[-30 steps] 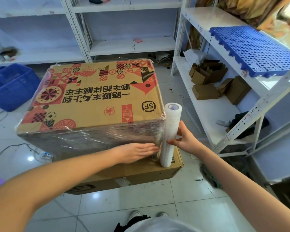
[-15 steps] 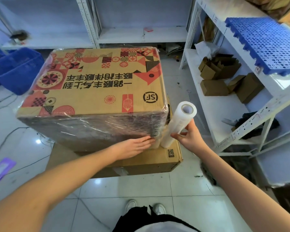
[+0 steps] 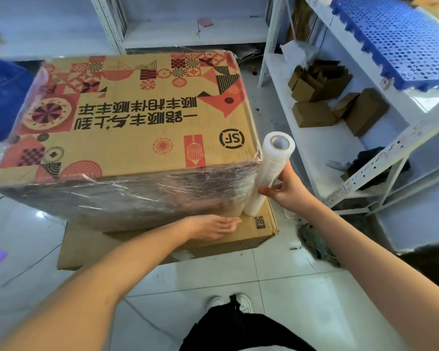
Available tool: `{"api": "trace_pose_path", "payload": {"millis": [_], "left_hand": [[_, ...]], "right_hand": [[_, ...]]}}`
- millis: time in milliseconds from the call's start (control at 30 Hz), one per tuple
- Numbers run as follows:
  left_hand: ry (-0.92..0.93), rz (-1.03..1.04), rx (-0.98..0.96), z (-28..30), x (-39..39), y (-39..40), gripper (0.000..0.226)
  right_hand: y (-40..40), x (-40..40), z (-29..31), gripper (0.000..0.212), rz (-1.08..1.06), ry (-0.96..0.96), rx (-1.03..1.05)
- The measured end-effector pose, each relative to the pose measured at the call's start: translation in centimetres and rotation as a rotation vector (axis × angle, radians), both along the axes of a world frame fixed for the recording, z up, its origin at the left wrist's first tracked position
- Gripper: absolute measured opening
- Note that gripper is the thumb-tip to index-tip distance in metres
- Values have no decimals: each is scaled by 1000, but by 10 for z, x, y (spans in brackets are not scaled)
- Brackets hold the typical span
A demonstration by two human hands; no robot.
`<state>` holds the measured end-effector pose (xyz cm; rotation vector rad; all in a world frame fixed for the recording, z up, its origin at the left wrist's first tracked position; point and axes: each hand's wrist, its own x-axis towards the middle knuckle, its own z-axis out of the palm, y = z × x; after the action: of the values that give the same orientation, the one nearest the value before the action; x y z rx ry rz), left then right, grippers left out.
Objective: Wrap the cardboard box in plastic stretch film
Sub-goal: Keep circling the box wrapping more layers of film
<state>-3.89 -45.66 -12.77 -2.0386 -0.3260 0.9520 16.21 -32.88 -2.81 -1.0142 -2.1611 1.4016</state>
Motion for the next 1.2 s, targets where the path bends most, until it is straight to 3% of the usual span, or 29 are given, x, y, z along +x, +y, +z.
{"api": "trace_pose_path", "payload": {"millis": [100, 200, 300, 400, 633, 767, 833, 900, 1067, 1200], "left_hand": [[-40, -41, -48, -2, 11, 15, 55], [-14, -18, 93, -10, 1, 19, 61], [84, 116, 157, -10, 4, 11, 69], [78, 202, 88, -10, 2, 0, 65], [206, -78, 74, 3, -88, -57, 65], [185, 43, 14, 29, -109, -82, 64], [47, 205, -86, 41, -99, -87, 58], [-228, 230, -93, 58, -71, -87, 55], [-982, 223, 325, 128, 9, -61, 55], [-1379, 469, 460, 159, 37, -36, 48]], "right_hand": [[1, -6, -1, 81, 28, -29, 27], [2, -11, -2, 83, 41, -51, 47], [6, -11, -3, 84, 29, -52, 16], [8, -9, -2, 81, 39, -63, 31], [5, -11, 0, 83, 50, -76, 36], [5, -13, 3, 82, 42, -62, -7], [3, -12, 2, 79, 31, -55, -8], [0, -9, 1, 73, 15, -61, -16], [-2, -9, 5, 58, 5, -50, -57], [0, -14, 8, 57, 28, -49, -86]]}}
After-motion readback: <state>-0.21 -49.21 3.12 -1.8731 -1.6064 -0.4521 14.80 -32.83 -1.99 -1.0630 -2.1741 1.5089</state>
